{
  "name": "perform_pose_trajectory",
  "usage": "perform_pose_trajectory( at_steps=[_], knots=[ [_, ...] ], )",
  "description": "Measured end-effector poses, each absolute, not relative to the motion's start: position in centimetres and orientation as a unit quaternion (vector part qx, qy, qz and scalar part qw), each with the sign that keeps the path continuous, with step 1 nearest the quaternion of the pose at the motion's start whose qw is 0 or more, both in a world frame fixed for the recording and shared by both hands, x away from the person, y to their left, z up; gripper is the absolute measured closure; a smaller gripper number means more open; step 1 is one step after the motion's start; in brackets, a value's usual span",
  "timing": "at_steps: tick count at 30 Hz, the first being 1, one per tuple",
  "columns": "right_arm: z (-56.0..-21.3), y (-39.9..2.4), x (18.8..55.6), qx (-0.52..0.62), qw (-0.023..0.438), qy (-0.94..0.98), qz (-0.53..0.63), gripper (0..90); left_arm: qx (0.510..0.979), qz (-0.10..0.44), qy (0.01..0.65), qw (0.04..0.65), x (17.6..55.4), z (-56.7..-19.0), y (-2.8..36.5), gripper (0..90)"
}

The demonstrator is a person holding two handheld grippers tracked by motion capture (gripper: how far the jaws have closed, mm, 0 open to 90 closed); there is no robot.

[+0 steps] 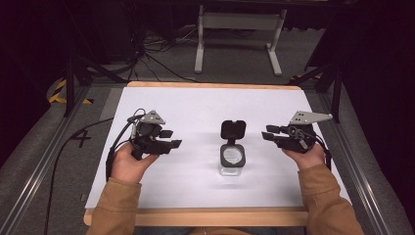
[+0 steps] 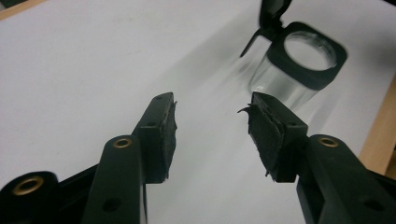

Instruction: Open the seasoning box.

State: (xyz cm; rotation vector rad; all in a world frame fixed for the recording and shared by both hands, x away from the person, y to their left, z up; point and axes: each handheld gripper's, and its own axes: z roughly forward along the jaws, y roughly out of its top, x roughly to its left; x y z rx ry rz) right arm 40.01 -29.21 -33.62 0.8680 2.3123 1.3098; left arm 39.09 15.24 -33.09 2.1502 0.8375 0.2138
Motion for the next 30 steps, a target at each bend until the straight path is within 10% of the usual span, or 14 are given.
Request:
perform_pose_trajectory(
  at_steps=[30],
  knots=[
    [-40.4,-33.8,44.8,0.413,0.138,0.811,0.390,52.8,0.843,0.023,0.427,0.326,43.8,-41.5,18.8,44.1]
  ],
)
